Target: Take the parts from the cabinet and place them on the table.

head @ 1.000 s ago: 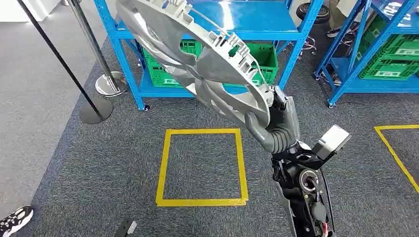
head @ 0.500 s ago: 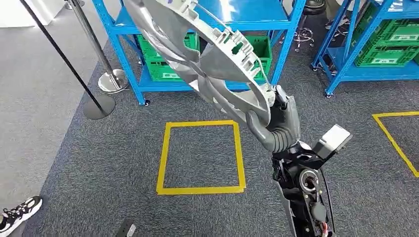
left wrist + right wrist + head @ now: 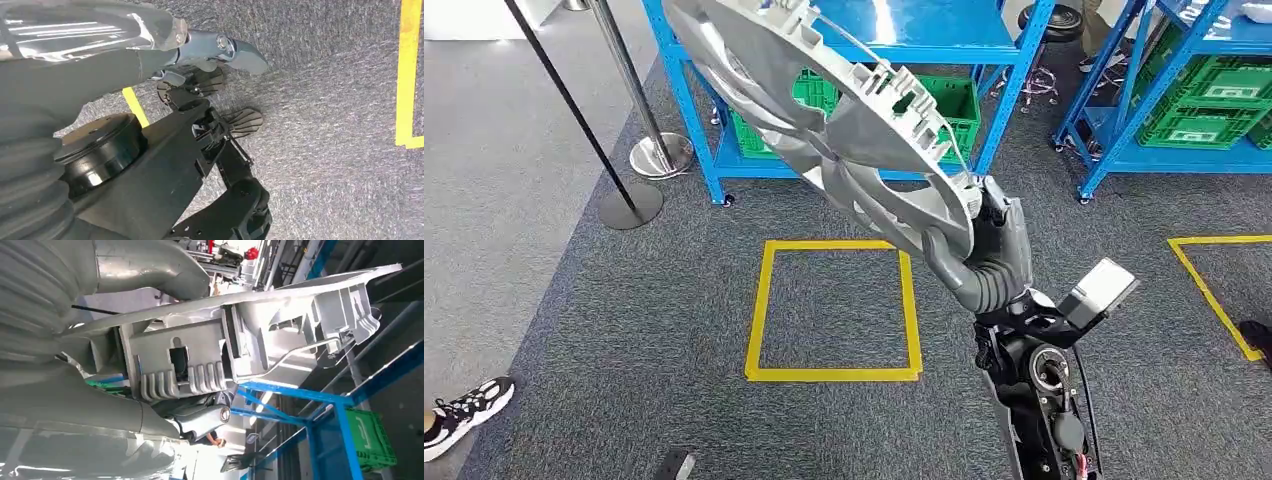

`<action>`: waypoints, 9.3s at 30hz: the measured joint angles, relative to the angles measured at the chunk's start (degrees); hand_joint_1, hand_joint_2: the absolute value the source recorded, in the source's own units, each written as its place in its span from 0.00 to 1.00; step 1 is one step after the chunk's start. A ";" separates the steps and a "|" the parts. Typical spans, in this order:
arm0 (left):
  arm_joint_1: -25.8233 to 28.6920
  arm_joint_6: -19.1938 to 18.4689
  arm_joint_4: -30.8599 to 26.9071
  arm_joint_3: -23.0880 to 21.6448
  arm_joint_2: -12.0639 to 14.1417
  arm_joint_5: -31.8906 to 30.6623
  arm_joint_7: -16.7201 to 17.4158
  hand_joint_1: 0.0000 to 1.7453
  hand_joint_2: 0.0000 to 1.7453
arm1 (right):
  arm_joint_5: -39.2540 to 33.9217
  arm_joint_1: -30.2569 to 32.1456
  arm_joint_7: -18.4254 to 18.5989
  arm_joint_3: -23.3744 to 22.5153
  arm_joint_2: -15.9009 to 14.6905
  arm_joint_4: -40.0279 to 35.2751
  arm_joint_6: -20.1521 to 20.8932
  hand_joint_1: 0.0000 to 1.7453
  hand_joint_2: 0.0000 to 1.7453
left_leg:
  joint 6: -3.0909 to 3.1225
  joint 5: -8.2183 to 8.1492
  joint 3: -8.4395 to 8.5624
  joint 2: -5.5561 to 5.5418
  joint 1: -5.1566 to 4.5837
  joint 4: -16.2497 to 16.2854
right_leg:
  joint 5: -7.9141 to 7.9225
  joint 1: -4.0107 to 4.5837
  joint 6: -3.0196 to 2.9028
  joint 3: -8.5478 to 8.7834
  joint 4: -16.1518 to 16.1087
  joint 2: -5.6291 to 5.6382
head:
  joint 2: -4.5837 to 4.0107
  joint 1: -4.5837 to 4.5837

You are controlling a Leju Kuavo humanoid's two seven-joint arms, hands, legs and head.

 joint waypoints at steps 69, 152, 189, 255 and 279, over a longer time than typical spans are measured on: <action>0.45 -0.94 0.07 0.50 -0.39 -1.03 0.63 0.00 1.00 | 0.42 1.99 -0.59 -0.59 0.02 -0.42 2.45 1.00 1.00 | -0.05 0.76 -1.60 -2.39 1.20 1.04 | -2.82 -0.42 0.71 -0.04 2.09 7.27 | 0.00 0.72; 3.33 -1.70 0.57 3.17 -2.21 -0.50 -0.50 0.00 1.00 | 5.92 9.30 -1.20 -3.37 -2.12 -6.91 -4.59 1.00 1.00 | -1.53 -7.11 -10.28 -0.10 0.75 18.90 | -4.28 0.53 -1.81 1.81 2.09 3.40 | 0.00 1.16; 2.52 -1.44 0.68 3.23 -2.30 -0.94 0.13 0.00 1.00 | 5.90 13.67 -2.64 -4.90 -2.86 -10.10 -5.99 1.00 1.00 | 0.12 0.13 -2.38 -5.09 -0.14 2.23 | -4.01 -0.17 -0.42 0.76 2.89 7.96 | 0.00 1.14; 0.70 -1.79 0.28 3.34 -2.43 -1.57 1.86 0.00 1.00 | 5.53 8.11 -0.11 -5.86 -1.97 -7.56 -4.48 1.00 1.00 | 0.82 1.43 -2.51 -0.31 0.65 1.25 | -8.33 -0.16 1.25 -3.09 10.09 1.55 | 0.00 2.16; 0.75 -1.81 0.28 3.32 -2.64 -1.88 2.38 0.00 1.00 | 5.73 7.74 0.02 -5.99 -1.49 -7.04 -4.48 1.00 1.00 | -1.10 0.55 -2.53 -4.60 0.88 1.69 | -3.86 0.03 -0.71 1.53 2.42 6.46 | 0.00 1.79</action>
